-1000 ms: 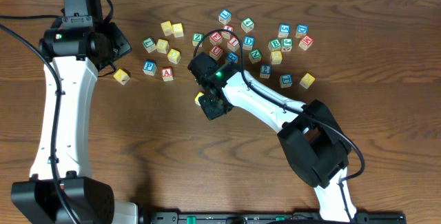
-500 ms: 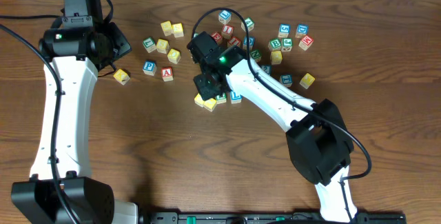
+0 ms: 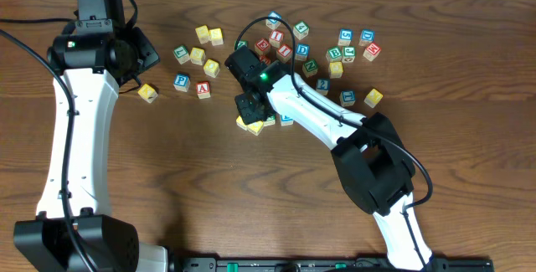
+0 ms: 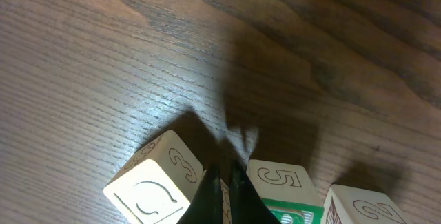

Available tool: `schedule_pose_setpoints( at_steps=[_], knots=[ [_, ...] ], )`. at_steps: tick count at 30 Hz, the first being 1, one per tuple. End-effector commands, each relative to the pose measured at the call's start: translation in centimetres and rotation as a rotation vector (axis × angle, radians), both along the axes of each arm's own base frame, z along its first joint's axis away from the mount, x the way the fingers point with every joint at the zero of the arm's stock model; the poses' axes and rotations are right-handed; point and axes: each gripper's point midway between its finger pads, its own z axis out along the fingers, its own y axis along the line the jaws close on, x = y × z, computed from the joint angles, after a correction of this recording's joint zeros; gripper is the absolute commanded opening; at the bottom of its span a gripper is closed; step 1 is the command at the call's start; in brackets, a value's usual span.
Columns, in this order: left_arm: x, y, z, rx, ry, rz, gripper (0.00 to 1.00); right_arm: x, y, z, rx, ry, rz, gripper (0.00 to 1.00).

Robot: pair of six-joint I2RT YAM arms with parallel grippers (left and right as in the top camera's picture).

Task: Spell out CORL

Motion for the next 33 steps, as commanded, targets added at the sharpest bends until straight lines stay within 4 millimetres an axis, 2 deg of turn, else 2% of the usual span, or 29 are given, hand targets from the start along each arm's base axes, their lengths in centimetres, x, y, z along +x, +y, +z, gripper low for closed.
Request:
schedule_pose_setpoints(
  at_steps=[1,12,18,23,30,33],
  knots=[
    [0.0,0.2,-0.5,0.013,0.017,-0.009,0.49,0.0,-0.2,-0.7,-0.019,0.003,-0.015,0.01],
    [0.0,0.2,-0.5,0.013,0.017,-0.009,0.49,-2.0,-1.3,-1.1,-0.05,0.099,-0.055,0.01],
    [0.0,0.2,-0.5,0.013,0.017,-0.009,0.49,-4.0,-1.6,-1.3,-0.052,0.198,-0.087,0.01],
    [0.0,0.2,-0.5,0.013,0.017,-0.009,0.49,-5.2,-1.3,-1.2,-0.031,0.256,-0.076,0.01],
    [0.0,0.2,-0.5,0.013,0.017,-0.009,0.49,-5.5,-1.1,-1.2,-0.032,0.26,-0.072,0.01],
    [0.0,0.2,-0.5,0.013,0.017,-0.009,0.49,-5.0,-1.6,-0.8,-0.041,0.242,-0.082,0.01]
  ],
)
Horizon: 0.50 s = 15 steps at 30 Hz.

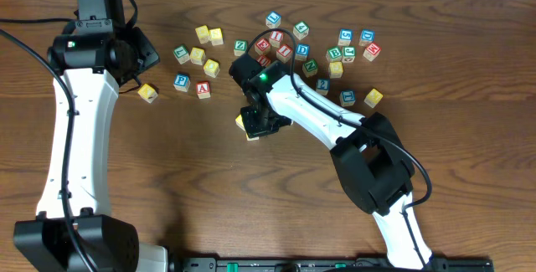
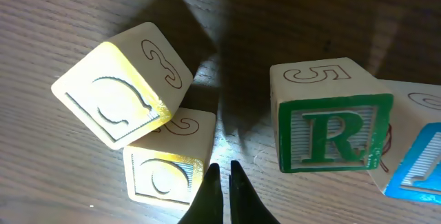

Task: Spell out CORL

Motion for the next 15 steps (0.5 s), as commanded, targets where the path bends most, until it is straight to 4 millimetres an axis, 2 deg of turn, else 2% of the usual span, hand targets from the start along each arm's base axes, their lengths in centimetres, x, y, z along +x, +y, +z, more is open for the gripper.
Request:
schedule_pose_setpoints(
  at_steps=[1,4,6,7,11,15],
  knots=[
    [0.0,0.2,-0.5,0.013,0.016,-0.009,0.49,0.4,-0.4,0.6,-0.019,-0.015,-0.02,0.01],
    [0.1,0.3,-0.5,0.013,0.015,-0.009,0.49,1.0,-1.0,2.7,-0.03,-0.071,-0.025,0.01],
    [0.1,0.3,-0.4,0.017,0.013,-0.014,0.49,1.1,-0.8,4.7,-0.001,-0.106,-0.019,0.01],
    [0.1,0.3,-0.4,0.022,0.013,-0.022,0.49,0.9,-0.6,5.1,0.006,-0.112,-0.015,0.01],
    [0.4,0.8,-0.2,0.041,0.001,-0.033,0.49,-0.5,1.2,5.3,0.035,-0.105,0.028,0.01],
    [0.2,3.4,-0.1,0.044,-0.004,0.03,0.49,-1.6,4.4,5.4,0.083,-0.158,0.111,0.01]
  ],
)
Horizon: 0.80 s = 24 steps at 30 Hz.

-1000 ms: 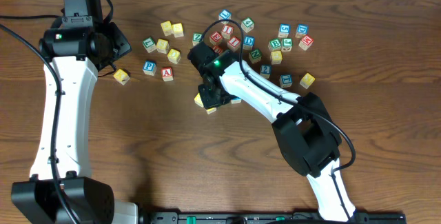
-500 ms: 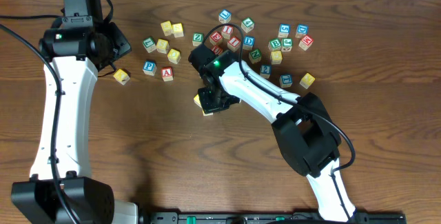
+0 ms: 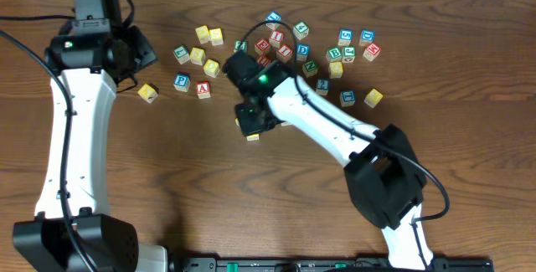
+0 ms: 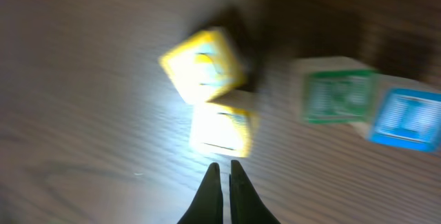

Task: Spell out CORL

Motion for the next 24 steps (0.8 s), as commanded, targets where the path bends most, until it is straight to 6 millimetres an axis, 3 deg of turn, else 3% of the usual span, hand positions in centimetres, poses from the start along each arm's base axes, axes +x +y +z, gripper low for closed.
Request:
schedule_pose_setpoints(
  at_steps=[1,7,14,24],
  knots=[
    [-0.4,3.4,-0.4,0.019,0.014,0.069,0.49,-1.3,3.2,1.0,0.046,-0.059,0.075,0.01],
    [-1.5,6.9,-0.5,0.015,0.022,0.16,0.49,-1.5,4.8,0.4,0.021,-0.139,0.106,0.01],
    [-1.5,7.1,-0.7,0.015,0.027,0.164,0.49,-1.5,4.5,-2.5,-0.026,-0.105,0.106,0.01],
    [-1.5,6.9,-1.4,0.002,0.044,0.159,0.49,-0.5,2.6,-3.4,-0.111,-0.134,-0.004,0.01]
  ],
)
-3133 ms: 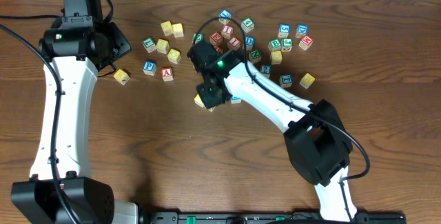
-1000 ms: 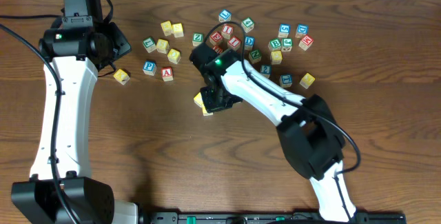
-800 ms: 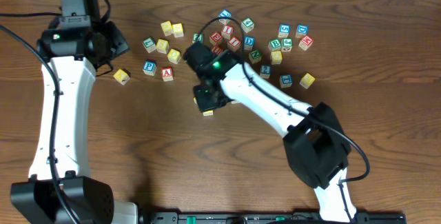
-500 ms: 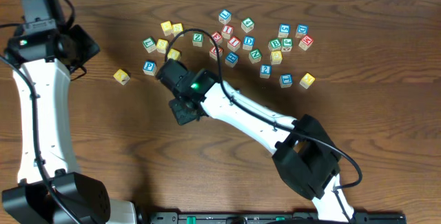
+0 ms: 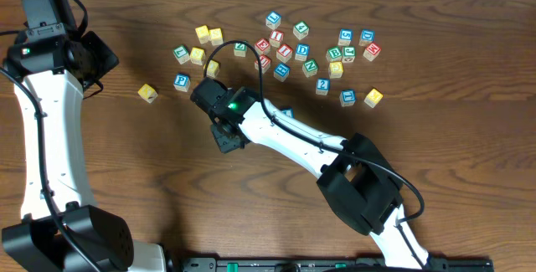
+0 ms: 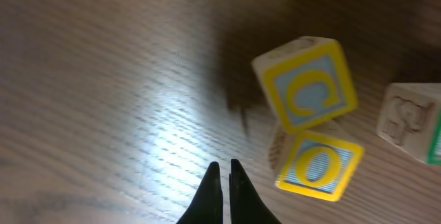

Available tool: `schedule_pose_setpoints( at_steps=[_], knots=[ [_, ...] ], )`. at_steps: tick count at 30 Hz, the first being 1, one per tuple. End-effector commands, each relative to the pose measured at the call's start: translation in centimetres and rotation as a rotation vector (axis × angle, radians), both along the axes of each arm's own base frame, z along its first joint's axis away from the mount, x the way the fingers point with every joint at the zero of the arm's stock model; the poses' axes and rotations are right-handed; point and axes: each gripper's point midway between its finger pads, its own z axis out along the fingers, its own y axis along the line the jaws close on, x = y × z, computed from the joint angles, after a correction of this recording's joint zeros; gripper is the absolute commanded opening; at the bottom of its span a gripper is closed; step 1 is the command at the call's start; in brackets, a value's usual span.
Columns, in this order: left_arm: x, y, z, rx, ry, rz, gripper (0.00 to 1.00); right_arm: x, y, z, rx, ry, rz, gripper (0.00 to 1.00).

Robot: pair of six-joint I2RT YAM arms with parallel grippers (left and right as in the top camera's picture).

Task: Spell out CORL

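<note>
In the right wrist view a yellow-framed C block [image 6: 306,86] lies tilted on the wood. A yellow-framed O block [image 6: 318,165] touches its lower edge. Both sit to the right of my right gripper [image 6: 222,182], which is shut with nothing in it. A third block with a green edge [image 6: 410,120] is at the right border. In the overhead view my right gripper [image 5: 224,138] is left of table centre, and the arm hides those blocks. My left gripper [image 5: 94,57] hangs at the far left; its fingers cannot be made out.
Several loose letter blocks [image 5: 301,46] are scattered across the back of the table. A lone yellow block [image 5: 147,94] sits to the left. A blue block [image 5: 285,114] peeks out beside the right arm. The table edge runs along the back.
My shut right gripper has moved left, so the C and O blocks now lie to its right with their letter faces showing. The left arm has swung further left.
My shut right gripper first stood between a yellow block and the green R block. Then it was lower, with two yellow blocks on its left and the R on its right. Then it was further from them, and now it is to their left.
</note>
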Motion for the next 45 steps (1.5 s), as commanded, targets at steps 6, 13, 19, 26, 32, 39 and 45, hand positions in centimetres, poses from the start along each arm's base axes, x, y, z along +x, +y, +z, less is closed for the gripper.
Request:
schedule_pose_setpoints(
  at_steps=[6,13,19,26,32,39,45],
  knots=[
    [-0.2,0.1,-0.9,0.002,0.031,-0.011,0.49,1.6,-2.1,-1.0,-0.057,-0.02,-0.141,0.01],
    [-0.2,0.1,-0.9,0.002,0.031,-0.011,0.49,2.2,-3.6,-1.8,-0.069,0.015,-0.225,0.01],
    [-0.2,0.0,-1.0,-0.001,0.031,-0.009,0.49,2.6,-3.5,-1.8,-0.057,0.005,-0.233,0.01],
    [-0.1,-0.6,-1.3,-0.022,0.033,-0.027,0.49,3.4,-4.1,-1.8,-0.038,0.019,-0.258,0.01],
    [-0.1,-0.6,-1.3,-0.022,0.033,-0.027,0.49,4.3,-4.1,-1.7,-0.012,0.018,-0.259,0.01],
    [0.0,-1.1,-1.3,-0.024,0.033,-0.039,0.48,6.1,-4.8,-0.4,0.012,-0.006,-0.254,0.01],
    [0.7,-3.4,-1.2,-0.02,0.027,-0.099,0.44,7.0,-5.0,4.7,0.065,-0.061,-0.242,0.01]
  ],
)
